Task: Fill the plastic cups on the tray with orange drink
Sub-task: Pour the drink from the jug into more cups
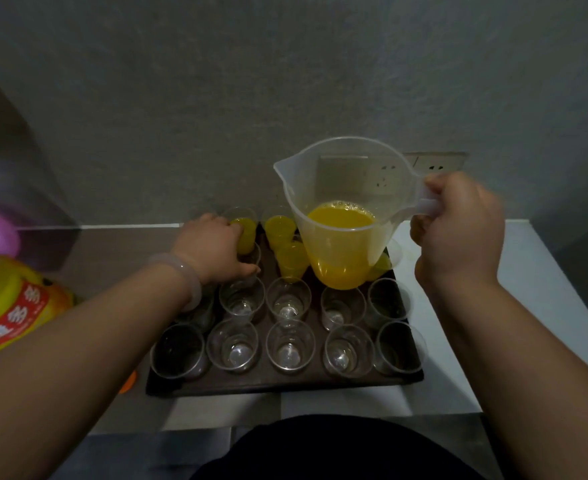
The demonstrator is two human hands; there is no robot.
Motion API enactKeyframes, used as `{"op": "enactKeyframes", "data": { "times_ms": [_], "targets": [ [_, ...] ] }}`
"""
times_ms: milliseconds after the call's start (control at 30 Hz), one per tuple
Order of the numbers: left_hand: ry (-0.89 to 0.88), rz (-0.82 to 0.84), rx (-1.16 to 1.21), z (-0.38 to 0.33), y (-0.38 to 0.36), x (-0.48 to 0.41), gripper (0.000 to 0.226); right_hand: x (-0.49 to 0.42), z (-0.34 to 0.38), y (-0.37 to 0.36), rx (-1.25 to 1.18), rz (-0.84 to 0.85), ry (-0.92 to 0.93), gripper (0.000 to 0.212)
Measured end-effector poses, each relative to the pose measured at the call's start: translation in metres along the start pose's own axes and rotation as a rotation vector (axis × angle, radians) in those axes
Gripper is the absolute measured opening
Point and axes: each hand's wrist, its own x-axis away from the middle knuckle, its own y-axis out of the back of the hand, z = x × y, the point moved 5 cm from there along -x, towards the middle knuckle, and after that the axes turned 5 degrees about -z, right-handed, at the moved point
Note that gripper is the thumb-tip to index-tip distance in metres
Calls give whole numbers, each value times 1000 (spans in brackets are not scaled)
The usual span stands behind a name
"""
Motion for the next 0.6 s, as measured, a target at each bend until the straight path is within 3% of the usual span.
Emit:
{"op": "enactKeyframes", "data": {
  "times_ms": [233,433,600],
  "targets": [
    [48,-39,132,1,1,0,75,-6,-9,-2,-6,-26,-36,19],
    [-39,-137,372,9,18,5,62,-2,1,-20,-6,-90,-48,17],
    [-138,-152,553,28,30,4,72,1,12,-35,-74,-162,-120,28]
  ]
}}
